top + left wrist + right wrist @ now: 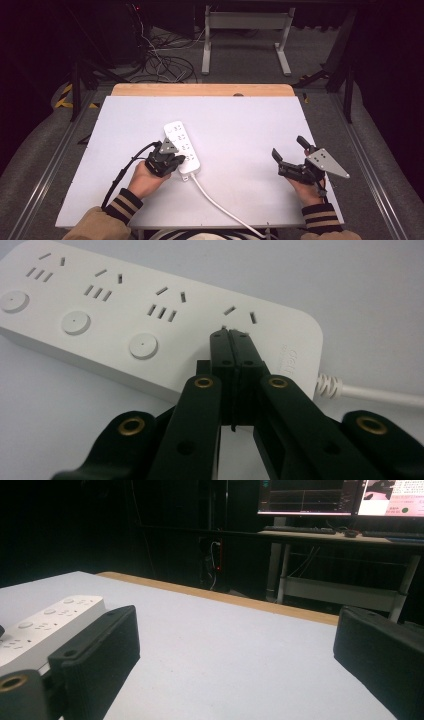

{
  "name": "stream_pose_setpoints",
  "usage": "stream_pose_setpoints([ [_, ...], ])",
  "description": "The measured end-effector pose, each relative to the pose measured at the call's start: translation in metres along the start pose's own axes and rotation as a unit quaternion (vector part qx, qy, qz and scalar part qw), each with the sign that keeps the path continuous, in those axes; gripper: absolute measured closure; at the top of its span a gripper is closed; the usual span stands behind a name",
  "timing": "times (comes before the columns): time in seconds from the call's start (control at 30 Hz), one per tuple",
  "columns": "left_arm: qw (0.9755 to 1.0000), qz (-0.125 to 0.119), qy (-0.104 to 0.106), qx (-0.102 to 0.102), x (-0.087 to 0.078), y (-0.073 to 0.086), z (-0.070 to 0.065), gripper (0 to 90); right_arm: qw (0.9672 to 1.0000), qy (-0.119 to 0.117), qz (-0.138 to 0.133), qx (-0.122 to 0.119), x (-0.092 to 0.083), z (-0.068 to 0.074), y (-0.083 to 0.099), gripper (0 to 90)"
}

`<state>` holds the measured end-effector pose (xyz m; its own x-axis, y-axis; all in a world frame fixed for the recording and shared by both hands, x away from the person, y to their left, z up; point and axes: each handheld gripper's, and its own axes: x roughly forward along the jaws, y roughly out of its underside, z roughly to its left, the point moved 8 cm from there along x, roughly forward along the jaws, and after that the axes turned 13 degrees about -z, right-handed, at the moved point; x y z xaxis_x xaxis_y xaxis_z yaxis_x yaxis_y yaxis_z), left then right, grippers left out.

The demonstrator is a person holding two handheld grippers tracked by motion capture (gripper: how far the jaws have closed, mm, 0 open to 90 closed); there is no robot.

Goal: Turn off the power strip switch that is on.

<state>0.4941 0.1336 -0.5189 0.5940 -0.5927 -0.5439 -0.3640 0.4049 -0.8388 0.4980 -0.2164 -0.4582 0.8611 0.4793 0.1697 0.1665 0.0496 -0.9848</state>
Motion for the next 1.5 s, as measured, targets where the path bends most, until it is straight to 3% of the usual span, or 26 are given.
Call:
stream_pose_setpoints([
  [1.07, 1.0000, -0.001, 0.001, -0.004, 0.0001, -0.0002, -0.0001, 90.0, 1.0000, 0.001, 0.004, 0.000, 0.0004, 0.0001, 0.0011, 5.3],
  [1.5, 1.0000, -0.002, -0.004, 0.003, -0.0001, -0.0001, -0.0003, 90.0, 1.0000, 0.000, 0.003, -0.001, 0.0004, 0.0003, 0.0007, 5.3],
])
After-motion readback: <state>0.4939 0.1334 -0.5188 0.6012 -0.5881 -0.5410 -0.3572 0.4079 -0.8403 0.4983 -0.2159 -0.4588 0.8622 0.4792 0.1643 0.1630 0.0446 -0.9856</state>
